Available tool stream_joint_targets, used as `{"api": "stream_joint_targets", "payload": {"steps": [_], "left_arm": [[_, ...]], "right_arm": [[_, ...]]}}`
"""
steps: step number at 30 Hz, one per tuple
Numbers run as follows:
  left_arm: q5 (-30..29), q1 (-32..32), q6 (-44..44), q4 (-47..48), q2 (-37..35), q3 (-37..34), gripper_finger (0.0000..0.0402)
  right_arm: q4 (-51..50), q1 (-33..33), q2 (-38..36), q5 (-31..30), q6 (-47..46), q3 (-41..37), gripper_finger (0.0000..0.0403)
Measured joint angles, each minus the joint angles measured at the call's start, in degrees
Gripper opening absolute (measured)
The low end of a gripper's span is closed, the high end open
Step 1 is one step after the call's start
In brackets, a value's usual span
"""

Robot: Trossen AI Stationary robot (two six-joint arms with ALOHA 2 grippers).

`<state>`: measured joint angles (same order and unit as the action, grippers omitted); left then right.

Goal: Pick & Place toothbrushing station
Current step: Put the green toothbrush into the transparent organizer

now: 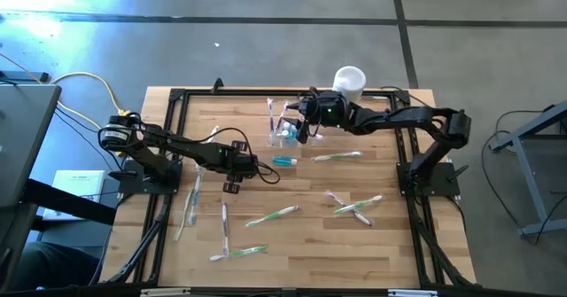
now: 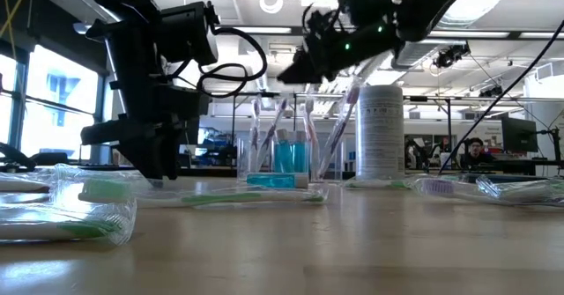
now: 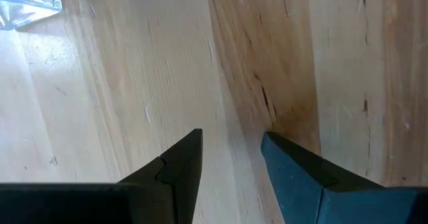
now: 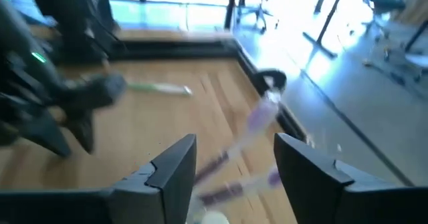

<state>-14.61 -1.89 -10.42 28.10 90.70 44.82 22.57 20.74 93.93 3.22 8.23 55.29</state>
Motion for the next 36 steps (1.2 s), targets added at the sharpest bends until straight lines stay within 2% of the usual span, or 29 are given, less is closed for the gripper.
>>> {"api": "stream_joint_targets", "payload": {"steps": [6, 14, 19, 27, 36], "left_arm": [[0.0, 0.0, 0.1, 0.2, 0.0, 0.0, 0.0161], [0.6, 0.0, 0.7, 0.1, 0.0, 0.0, 0.0161], [0.9, 0.0, 5.0, 0.3, 0.0, 0.0, 0.0161], [1.2, 0.1, 6.2, 0.4, 0.0, 0.0, 0.0161], [1.6, 0.0, 6.2, -1.4, 0.0, 0.0, 0.0161]], "right_arm": [[-4.5, -3.8, -8.4, 1.6, 1.6, 0.0, 0.0191], [-15.9, -10.9, -18.8, 1.5, 2.7, 0.0, 0.0192], [-26.0, -14.9, -22.5, 1.3, 1.8, 0.0, 0.0192], [-45.1, -19.9, -24.5, 1.4, -6.5, 0.0, 0.0192], [-64.9, -21.6, -24.1, 0.4, -24.3, 0.0, 0.0192]]}}
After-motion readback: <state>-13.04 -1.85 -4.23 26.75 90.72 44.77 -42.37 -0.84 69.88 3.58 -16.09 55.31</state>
